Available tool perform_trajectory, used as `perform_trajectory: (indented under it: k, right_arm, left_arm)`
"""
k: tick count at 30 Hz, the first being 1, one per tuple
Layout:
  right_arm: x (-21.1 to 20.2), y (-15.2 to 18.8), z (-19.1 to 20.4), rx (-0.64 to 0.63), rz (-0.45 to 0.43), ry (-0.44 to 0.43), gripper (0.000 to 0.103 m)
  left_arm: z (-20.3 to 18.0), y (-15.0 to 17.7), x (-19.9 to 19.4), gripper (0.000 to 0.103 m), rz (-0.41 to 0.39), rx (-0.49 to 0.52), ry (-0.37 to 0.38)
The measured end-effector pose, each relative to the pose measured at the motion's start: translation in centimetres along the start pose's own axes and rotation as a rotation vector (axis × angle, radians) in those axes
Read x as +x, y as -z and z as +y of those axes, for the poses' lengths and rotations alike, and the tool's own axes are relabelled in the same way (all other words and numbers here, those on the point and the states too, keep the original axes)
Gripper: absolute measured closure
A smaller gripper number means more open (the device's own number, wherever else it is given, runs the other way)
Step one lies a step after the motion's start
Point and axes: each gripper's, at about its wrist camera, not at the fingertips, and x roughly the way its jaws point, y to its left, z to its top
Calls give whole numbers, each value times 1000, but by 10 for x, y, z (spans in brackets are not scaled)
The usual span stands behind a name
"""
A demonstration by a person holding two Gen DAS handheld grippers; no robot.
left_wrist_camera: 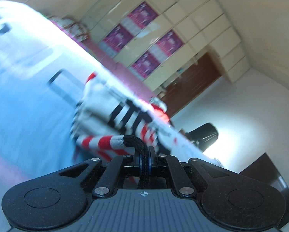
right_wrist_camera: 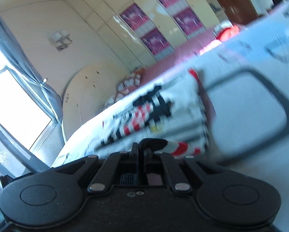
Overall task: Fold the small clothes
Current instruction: 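Grasp the sweater hem with both tools and lift it toward the collar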
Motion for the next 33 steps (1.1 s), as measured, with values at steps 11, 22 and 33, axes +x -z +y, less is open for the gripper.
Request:
perform_trajectory:
  k: [11,22,33]
  right_arm:
    - [89,-116,-1,-24,-59,37,97]
    - [222,-146,-55,42,23,105,97]
    - [270,-138,-118,252,-52,211,59]
  left_arm:
    - [-16,-113,121,98,19,38,35]
    - [44,-142,258,98,115,-21,-5]
    - [106,-129,311,80,101,-203,-41]
